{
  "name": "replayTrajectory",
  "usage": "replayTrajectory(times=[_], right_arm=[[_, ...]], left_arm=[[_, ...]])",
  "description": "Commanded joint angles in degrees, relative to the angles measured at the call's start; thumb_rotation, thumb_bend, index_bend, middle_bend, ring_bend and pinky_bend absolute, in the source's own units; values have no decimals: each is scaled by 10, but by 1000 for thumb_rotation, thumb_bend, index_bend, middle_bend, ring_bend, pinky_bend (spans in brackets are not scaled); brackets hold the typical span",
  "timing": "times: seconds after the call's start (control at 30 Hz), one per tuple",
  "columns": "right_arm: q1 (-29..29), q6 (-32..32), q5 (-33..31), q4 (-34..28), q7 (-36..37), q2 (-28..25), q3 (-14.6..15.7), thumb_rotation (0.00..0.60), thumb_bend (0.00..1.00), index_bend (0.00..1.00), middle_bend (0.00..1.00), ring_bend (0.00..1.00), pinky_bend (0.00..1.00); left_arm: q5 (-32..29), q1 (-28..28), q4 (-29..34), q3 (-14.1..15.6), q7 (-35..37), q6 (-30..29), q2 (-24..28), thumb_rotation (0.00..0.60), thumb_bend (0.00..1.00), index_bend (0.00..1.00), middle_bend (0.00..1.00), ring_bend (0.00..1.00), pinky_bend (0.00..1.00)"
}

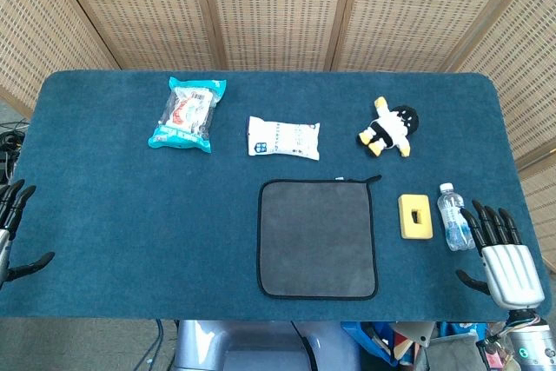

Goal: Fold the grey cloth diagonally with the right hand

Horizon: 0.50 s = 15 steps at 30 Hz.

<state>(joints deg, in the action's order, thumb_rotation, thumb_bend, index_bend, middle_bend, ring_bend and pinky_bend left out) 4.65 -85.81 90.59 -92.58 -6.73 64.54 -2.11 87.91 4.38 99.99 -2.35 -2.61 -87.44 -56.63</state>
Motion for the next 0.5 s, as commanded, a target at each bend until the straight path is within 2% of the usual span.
replayTrajectory(times=[0.03,0.27,0.33,0.5], right_arm=[[1,3,1,1,0,0,1,600,0,0,0,0,0],[23,35,7,8,13,-5,0,600,0,0,0,0,0],[40,50,8,12,4,-4,-8,600,5,2,0,0,0],[114,145,-23,1,1,-5,-48,600,75,60,0,0,0]], left_arm=[[0,0,0,0,0,0,0,600,144,0,0,0,0],[-6,2,-2,-5,1,1,-1,600,145,0,0,0,0],[-9,3,-2,-7,1,1,-2,600,144,0,0,0,0],[-23,8,-4,-11,-4,13,-6,600,144,0,0,0,0]])
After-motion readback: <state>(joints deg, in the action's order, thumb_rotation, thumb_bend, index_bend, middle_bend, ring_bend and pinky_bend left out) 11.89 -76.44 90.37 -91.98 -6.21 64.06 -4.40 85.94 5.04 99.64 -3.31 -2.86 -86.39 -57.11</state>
